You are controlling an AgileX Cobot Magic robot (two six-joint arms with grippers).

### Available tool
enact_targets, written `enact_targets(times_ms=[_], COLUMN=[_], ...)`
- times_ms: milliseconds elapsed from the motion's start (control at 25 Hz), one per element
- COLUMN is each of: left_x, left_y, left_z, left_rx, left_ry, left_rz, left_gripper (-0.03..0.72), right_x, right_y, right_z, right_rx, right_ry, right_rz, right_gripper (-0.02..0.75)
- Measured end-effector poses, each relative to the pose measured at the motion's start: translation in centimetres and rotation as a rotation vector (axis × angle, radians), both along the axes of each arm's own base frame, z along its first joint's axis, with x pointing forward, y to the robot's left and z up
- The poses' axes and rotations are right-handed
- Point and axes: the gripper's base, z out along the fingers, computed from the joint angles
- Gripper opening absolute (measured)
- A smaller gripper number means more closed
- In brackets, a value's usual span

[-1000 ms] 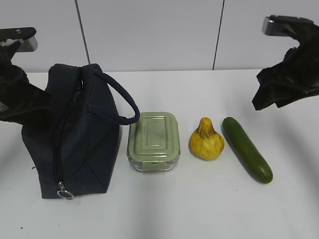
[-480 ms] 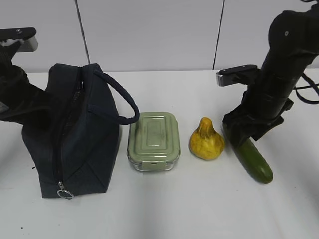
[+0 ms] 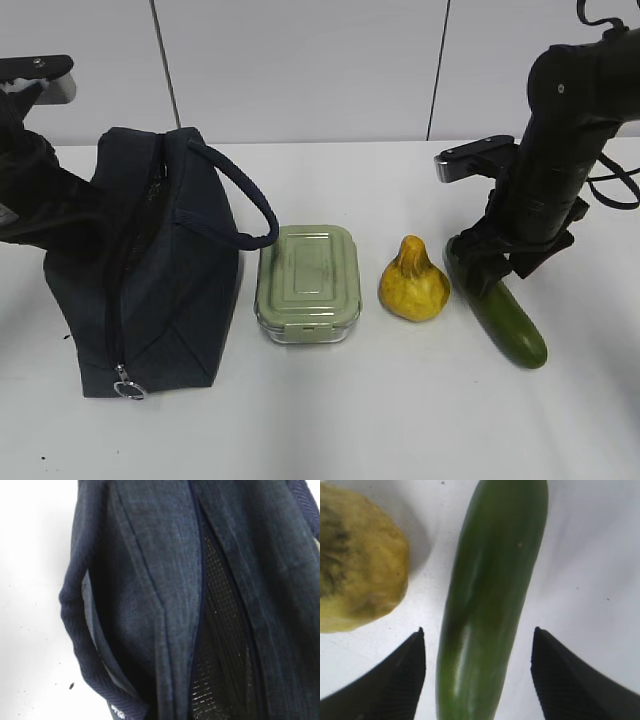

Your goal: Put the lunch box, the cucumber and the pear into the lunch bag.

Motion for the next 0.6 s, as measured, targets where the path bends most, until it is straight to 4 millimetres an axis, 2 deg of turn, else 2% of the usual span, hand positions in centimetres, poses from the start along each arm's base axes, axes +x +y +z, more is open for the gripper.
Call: enact_targets(times_ms=[320, 480, 600], left_x=[0.0, 0.0, 0.0], left_y=[0.0, 0.0, 0.0], left_z=[0.0, 0.0, 0.0], left_rx=[0.002, 0.003, 0.004], left_ry=[-0.003, -0.002, -0.002], left_rz=[-0.001, -0.001, -0.002], left_gripper=[0.013, 0.013, 0.013], right_x=[0.2, 0.2, 0.2], right_y=[0.1, 0.1, 0.1], right_z=[-3.0, -3.2, -3.0], right_rx=[-0.013, -0.017, -0.015], right_ry=[0.08, 0.097, 0.098], right_rz=[-0.002, -0.002, -0.02], right_gripper=[0.507, 0.396, 0.375])
